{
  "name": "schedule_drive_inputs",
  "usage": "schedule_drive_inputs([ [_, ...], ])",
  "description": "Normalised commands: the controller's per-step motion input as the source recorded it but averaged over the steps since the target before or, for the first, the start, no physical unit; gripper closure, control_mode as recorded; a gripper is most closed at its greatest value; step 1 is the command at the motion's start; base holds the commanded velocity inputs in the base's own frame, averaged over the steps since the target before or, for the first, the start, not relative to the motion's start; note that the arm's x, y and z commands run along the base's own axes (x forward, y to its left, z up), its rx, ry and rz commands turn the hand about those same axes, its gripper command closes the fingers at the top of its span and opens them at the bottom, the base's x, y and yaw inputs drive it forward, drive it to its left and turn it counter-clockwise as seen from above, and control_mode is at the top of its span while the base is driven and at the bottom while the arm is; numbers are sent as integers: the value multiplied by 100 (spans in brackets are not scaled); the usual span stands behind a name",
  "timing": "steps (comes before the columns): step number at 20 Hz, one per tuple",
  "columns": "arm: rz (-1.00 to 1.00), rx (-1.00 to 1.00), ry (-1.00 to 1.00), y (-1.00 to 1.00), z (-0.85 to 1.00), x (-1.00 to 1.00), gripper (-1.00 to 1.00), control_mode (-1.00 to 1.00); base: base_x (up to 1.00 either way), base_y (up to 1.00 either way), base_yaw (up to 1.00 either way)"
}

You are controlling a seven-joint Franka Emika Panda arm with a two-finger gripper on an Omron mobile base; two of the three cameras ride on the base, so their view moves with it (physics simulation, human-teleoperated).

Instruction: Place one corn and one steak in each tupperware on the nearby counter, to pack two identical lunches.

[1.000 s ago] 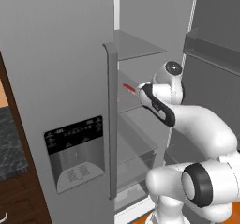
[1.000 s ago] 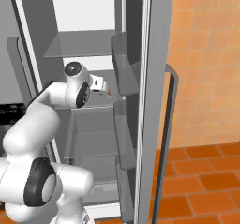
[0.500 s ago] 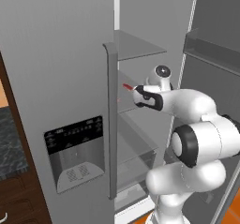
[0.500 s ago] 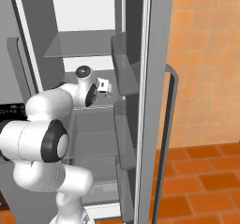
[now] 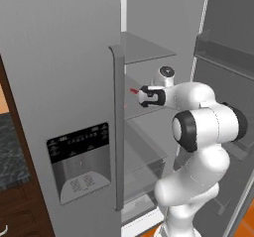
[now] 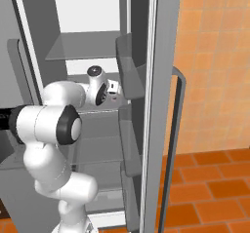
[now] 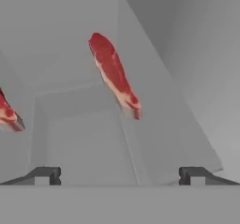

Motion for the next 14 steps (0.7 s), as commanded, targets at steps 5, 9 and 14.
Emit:
schedule_drive_inputs([
  [5,0,0,0,0,-21,48,-100,-100,0,0,0],
  [9,0,-3,1,0,-40,39,-100,-100,0,0,0],
  [14,0,-2,0,0,-29,48,-100,-100,0,0,0],
])
